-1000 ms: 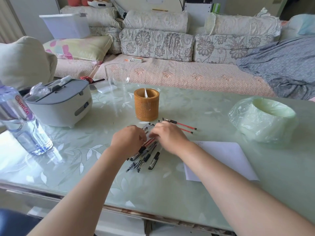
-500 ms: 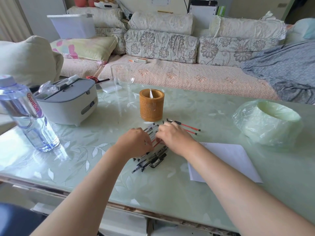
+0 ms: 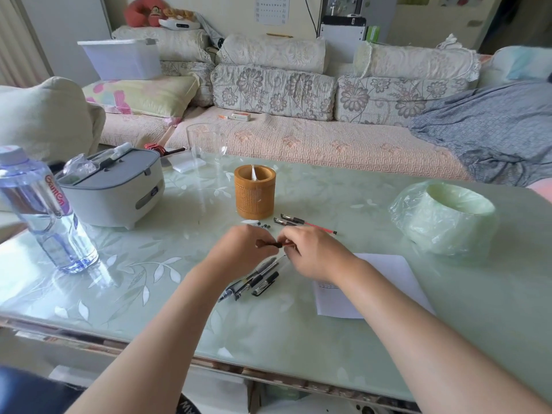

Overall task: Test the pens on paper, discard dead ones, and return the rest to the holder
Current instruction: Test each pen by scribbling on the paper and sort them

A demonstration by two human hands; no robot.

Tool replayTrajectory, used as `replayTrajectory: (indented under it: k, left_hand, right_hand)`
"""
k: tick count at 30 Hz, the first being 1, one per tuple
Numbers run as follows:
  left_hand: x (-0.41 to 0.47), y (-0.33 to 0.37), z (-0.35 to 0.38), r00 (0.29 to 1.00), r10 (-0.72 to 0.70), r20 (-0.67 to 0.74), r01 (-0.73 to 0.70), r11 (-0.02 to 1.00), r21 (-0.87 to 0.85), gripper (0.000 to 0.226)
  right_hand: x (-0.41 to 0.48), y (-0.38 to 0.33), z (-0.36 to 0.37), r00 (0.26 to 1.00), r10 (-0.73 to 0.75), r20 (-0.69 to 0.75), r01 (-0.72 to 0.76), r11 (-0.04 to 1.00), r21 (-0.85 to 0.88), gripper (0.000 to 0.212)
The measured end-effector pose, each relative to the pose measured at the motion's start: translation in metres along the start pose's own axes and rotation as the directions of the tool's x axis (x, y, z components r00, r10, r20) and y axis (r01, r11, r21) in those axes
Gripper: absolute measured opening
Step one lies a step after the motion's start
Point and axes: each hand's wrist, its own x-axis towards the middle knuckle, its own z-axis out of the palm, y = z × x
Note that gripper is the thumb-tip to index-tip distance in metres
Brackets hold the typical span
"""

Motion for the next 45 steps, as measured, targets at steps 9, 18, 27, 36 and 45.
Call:
replayTrajectory:
  k: [9,18,27,36,45]
  left_hand:
    - [-0.005,0.025,0.007,1.000,0.015,0.020,-0.014,0.997,-0.074,0.009]
    - [-0.013,0.057,0.024,0.998,0.064,0.009,-0.061,0.984,-0.169,0.006]
    - [-0.027,0.075,0.038,0.994,0.088,0.065,-0.073,0.974,-0.214,0.011]
    - [-0.015,0.077,0.040,0.991,0.104,0.090,-0.084,0.976,-0.201,0.016]
    - [-0.002,0.072,0.044,0.987,0.100,0.129,-0.077,0.982,-0.171,0.013]
  right_hand:
    - [-0.035,0.008,-0.023,0.987,0.152,-0.046,-0.151,0.988,0.016,0.023]
    - [-0.071,0.003,-0.037,0.980,0.195,-0.040,-0.190,0.976,0.110,0.020]
    - [-0.092,0.009,-0.045,0.957,0.282,0.065,-0.289,0.948,0.134,0.024]
    - [-0.086,0.014,-0.044,0.960,0.279,0.024,-0.279,0.960,-0.002,0.023]
    - [-0.083,0.021,-0.038,0.956,0.292,0.032,-0.292,0.956,0.001,0.027]
